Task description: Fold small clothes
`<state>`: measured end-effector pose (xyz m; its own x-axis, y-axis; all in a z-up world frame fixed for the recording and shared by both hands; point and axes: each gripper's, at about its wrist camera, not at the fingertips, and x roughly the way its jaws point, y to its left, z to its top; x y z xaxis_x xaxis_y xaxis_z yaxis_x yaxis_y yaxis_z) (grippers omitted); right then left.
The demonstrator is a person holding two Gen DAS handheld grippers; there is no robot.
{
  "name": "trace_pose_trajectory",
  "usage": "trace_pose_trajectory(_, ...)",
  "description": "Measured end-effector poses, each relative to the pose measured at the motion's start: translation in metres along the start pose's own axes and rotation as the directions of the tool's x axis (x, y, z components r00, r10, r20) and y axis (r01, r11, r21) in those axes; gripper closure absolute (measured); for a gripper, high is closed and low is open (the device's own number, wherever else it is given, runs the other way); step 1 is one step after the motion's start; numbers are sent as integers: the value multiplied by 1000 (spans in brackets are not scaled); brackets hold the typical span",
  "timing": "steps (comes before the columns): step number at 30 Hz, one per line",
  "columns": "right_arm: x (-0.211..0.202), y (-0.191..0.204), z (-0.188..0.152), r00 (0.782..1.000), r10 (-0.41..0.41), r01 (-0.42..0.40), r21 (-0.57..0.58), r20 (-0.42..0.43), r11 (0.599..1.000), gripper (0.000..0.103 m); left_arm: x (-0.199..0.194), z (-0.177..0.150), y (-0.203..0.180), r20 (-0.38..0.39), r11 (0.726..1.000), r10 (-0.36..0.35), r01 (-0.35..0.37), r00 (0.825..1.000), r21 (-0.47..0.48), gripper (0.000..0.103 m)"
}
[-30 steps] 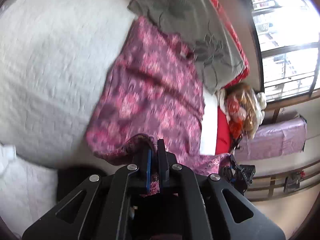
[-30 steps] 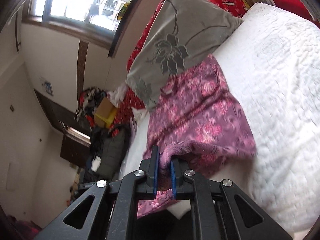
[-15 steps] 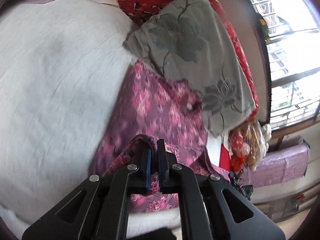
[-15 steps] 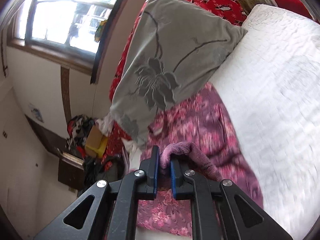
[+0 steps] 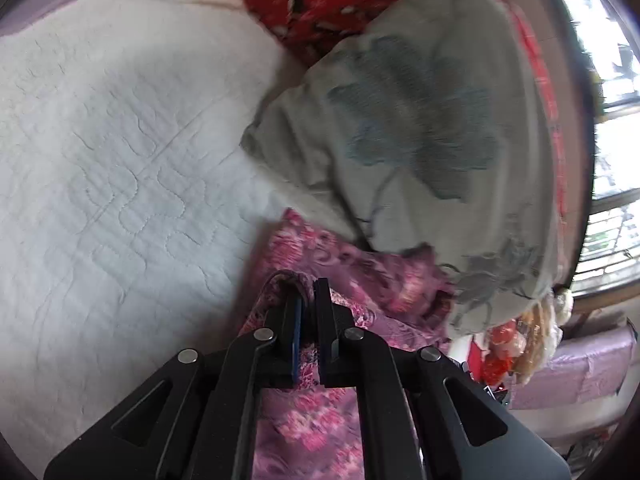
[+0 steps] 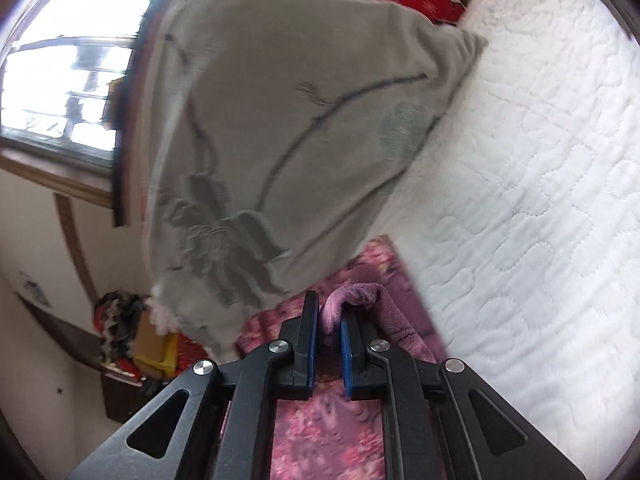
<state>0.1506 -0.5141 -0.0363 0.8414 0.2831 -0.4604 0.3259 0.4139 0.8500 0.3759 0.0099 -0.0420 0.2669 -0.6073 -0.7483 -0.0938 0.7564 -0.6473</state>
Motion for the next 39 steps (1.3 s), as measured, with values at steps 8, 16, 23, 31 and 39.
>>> trace_pose_trajectory(8,-22,-4,9,1000,-5,4,40,20,999,75,-27,10,24,11,972,-175,174,985,-158,87)
trace_pose_trajectory(16,-37,14,-5,999,-45,42,-130,-22,991,56,-47,-31,-14,-15,983,-148,149,989,112,49)
trace_pose_trajectory(23,21,39,-19,990,-83,60,-197,-113,979,56,19,-37,-19,-62,988,67,-57,996,140,49)
trace_pose_trajectory(31,6,48,9,962,-271,272,-271,40,923,52,-7,-19,-10,17,991,62,-64,998,119,49)
trace_pose_trajectory(39,22,25,-11,933,-358,350,-280,22,894,96,14,-39,-30,37,941,235,-237,971,243,49)
